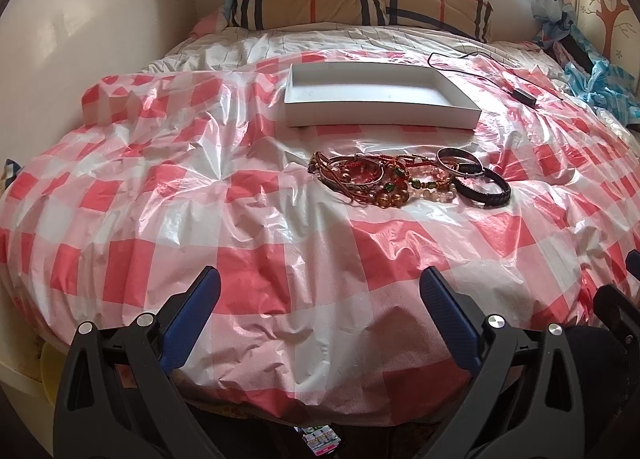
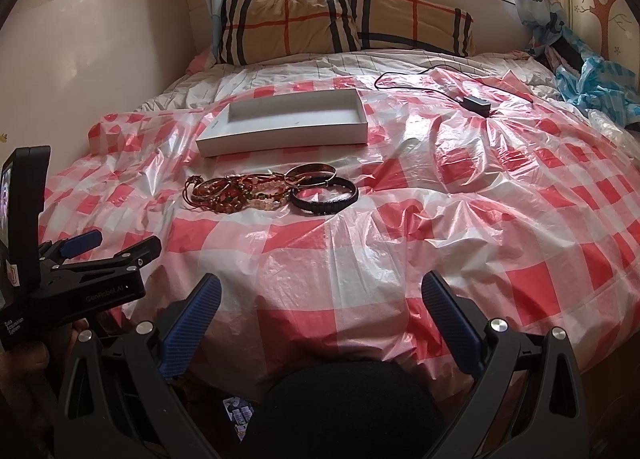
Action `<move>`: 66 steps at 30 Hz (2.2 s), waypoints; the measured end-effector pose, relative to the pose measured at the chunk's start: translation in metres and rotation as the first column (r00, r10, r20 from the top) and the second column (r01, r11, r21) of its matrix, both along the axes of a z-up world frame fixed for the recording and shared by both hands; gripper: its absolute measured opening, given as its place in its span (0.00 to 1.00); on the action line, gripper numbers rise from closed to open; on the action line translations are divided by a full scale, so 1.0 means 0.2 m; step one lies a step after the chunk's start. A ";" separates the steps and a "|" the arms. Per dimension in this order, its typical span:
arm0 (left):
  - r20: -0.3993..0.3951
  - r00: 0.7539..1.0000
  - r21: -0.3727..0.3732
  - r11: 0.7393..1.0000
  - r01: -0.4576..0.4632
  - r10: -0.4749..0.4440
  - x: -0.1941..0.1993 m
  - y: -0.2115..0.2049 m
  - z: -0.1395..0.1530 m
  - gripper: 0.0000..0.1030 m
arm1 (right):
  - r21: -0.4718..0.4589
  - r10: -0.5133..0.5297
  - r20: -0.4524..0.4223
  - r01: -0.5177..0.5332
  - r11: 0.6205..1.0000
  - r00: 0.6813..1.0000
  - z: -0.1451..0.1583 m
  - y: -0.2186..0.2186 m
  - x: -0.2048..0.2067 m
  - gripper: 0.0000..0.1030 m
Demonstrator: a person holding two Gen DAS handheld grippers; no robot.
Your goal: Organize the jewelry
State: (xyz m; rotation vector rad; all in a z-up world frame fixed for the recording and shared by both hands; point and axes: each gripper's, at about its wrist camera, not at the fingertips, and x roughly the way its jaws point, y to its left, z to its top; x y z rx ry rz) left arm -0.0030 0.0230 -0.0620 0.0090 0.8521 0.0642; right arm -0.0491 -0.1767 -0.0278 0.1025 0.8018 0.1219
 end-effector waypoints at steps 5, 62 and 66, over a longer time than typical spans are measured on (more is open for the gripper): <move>-0.001 1.000 -0.001 1.000 0.006 -0.006 0.02 -0.02 0.00 0.93 | -0.045 -0.005 -0.003 0.005 0.999 1.000 0.00 -0.04 0.00 0.93; -0.133 0.989 0.033 0.997 0.076 -0.071 0.80 -0.07 -0.25 0.77 | 0.047 0.320 -0.235 -0.318 0.947 0.918 -0.42 0.09 1.17 0.65; -0.130 0.988 0.003 0.997 0.083 -0.082 0.79 -0.05 -0.24 0.59 | 0.051 0.308 -0.210 -0.304 0.951 0.928 -0.39 0.05 1.13 0.65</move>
